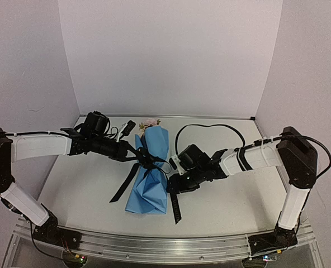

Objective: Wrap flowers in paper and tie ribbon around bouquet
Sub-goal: Cross the right side of the half-tied ribbon with the folded bouquet.

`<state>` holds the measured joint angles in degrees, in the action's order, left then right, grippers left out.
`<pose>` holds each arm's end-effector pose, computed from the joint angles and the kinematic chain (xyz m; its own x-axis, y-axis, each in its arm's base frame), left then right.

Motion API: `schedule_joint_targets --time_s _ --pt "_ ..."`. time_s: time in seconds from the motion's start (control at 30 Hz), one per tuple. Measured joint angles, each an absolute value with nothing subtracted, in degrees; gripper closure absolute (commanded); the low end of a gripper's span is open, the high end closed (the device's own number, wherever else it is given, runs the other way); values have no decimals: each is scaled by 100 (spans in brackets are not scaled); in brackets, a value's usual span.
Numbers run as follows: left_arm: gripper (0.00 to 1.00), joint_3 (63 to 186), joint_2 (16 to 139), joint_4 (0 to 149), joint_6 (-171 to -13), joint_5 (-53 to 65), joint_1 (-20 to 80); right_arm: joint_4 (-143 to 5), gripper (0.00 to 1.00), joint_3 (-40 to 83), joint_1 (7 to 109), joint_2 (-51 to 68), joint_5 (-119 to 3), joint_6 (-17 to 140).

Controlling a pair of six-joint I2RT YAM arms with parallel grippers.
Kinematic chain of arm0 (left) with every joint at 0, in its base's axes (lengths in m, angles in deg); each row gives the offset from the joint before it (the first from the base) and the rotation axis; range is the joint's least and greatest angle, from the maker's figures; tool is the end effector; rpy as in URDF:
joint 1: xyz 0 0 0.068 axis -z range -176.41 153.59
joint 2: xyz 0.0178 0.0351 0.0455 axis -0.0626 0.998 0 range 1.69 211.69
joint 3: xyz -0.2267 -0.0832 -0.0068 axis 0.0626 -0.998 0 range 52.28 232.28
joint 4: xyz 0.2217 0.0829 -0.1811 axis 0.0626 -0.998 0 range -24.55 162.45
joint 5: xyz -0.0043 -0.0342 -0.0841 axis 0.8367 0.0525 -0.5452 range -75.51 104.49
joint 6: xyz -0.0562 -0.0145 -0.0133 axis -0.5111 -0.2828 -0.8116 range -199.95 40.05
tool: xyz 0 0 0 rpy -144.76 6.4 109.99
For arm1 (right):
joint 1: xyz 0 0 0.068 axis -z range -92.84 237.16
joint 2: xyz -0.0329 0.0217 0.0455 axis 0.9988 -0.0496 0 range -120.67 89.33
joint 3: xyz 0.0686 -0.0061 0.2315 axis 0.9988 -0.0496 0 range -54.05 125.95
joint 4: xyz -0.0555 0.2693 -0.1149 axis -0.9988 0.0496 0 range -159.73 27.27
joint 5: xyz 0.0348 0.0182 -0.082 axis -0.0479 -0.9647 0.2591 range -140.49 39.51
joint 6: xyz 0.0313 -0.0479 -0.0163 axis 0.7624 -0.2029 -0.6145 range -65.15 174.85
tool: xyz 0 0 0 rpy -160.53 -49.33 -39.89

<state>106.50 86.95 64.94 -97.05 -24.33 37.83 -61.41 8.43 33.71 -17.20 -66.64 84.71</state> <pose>0.2816 -0.2247 0.1821 -0.7404 0.2269 -0.6327 0.6550 0.4550 -0.6033 0.2298 0.3304 0.0895 -0.8436 -0.3349 -0.4197 -0.5220 0.6946 0.4950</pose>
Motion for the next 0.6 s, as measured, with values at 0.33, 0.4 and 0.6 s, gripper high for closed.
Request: schedule_joint_targets --time_s 0.33,0.4,0.6 --pt "100 10650 8695 6492 -9662 -2431 3783 -6381 57 651 3371 -1889 -6662 8415" --pt "100 10650 8695 6492 -9654 -2431 3783 -6421 58 580 3371 -1889 -6685 8418" --pt "100 10650 8695 6494 -9653 -2431 3783 -6589 77 559 3312 -1946 -6835 8525"
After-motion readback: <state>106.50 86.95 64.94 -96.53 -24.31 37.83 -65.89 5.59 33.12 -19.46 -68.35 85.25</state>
